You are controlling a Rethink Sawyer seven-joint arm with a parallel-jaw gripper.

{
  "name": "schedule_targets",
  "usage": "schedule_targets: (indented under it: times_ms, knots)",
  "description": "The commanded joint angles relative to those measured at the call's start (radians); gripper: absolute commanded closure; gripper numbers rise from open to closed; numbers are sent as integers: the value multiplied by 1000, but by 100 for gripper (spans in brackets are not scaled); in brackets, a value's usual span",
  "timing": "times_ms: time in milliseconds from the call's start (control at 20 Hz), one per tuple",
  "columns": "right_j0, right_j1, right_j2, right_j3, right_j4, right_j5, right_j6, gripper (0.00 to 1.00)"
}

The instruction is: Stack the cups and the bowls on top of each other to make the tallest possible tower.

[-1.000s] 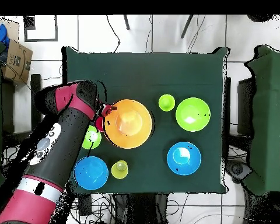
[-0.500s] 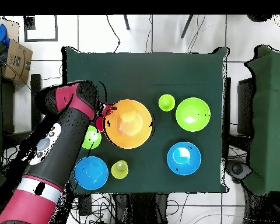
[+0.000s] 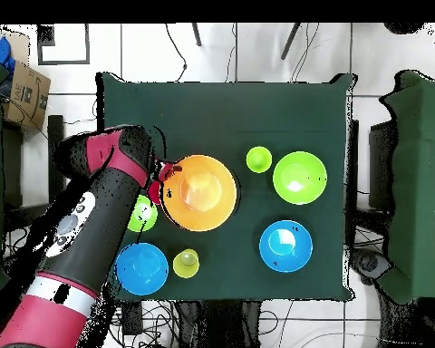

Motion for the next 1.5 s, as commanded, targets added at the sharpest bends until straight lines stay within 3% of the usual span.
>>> schedule_targets:
  times_ms: [50,1050,1500]
  knots:
    - [-3,12,134,59,-5,28,95,100]
    - [-6,-19,194,105,18,-39,80,100]
    - [-18,-44,227,95,36,-1,84,100]
